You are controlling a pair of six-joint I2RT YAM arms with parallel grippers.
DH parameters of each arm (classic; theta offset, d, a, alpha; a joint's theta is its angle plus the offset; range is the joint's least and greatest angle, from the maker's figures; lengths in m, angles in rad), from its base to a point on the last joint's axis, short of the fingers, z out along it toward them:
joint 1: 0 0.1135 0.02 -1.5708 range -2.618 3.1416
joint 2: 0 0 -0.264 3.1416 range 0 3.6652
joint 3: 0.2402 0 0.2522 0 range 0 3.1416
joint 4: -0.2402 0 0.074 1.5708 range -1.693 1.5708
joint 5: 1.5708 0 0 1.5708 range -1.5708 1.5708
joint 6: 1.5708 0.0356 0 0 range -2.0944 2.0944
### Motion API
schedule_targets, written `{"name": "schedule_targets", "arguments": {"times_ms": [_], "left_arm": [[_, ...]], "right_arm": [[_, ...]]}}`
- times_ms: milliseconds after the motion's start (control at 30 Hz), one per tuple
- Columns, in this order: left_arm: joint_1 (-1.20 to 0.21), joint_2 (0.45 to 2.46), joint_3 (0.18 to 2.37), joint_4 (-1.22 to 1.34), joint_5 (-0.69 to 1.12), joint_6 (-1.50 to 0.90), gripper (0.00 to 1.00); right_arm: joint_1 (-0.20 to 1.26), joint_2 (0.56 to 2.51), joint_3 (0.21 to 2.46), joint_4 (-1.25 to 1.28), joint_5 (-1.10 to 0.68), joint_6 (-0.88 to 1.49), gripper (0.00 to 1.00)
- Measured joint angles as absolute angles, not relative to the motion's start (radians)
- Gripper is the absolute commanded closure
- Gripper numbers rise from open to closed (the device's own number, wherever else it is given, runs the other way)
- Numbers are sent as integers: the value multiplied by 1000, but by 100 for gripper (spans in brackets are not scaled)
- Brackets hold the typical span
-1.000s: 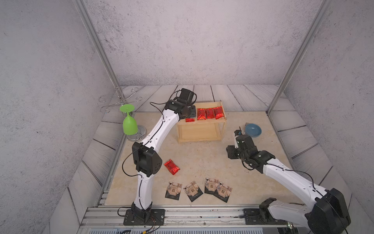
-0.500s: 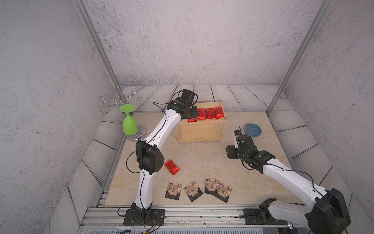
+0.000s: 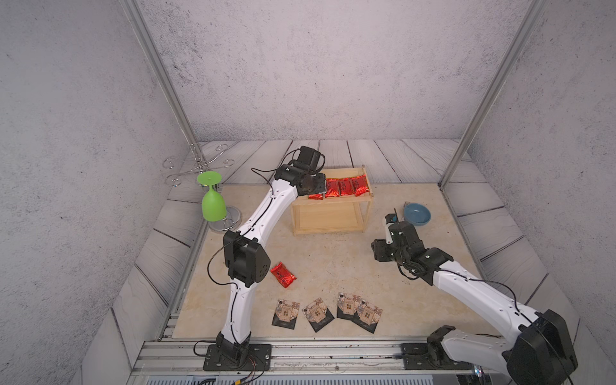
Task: Place the tea bags on the shelf by color
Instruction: Place the tea bag on the shelf, then pick up the tea bag from the center of the board.
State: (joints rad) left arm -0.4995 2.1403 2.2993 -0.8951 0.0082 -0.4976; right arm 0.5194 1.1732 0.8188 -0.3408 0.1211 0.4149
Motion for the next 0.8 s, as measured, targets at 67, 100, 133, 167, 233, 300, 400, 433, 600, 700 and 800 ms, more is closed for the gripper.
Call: {"name": "schedule_targets", "arguments": {"times_ms": [67, 100, 133, 167, 233, 300, 400, 433, 600, 700, 800], "left_arm": [[-500, 2100, 2266, -906, 4, -515, 38], [-502, 2060, 2231, -914, -5, -525, 37], [-505, 2014, 2187, -917, -18, -538, 37], [-506, 1958, 2133, -915, -33, -553, 37], [-507, 1805, 1979, -896, -69, -591, 37], [-507, 1650, 1827, -876, -102, -636, 37], [-506, 1456, 1618, -842, -145, -712, 37], [-506, 1407, 1551, -834, -156, -741, 37], [-501, 1317, 1229, -792, -160, -886, 38], [-500, 1358, 1097, -768, -126, -949, 37], [-500, 1429, 1059, -765, -89, -992, 35]], "right_arm": [[519, 1174, 819, -341, 121, 415, 44], [519, 1174, 819, -341, 120, 415, 44], [519, 1174, 819, -341, 117, 415, 44], [519, 1174, 819, -340, 112, 415, 44], [519, 1174, 819, -339, 105, 415, 44], [519, 1174, 819, -339, 99, 415, 44], [519, 1175, 819, -339, 84, 415, 44], [519, 1176, 819, -339, 79, 415, 44], [519, 1188, 819, -339, 58, 415, 44], [519, 1189, 819, -339, 50, 414, 44], [519, 1189, 820, -339, 42, 414, 44]]}}
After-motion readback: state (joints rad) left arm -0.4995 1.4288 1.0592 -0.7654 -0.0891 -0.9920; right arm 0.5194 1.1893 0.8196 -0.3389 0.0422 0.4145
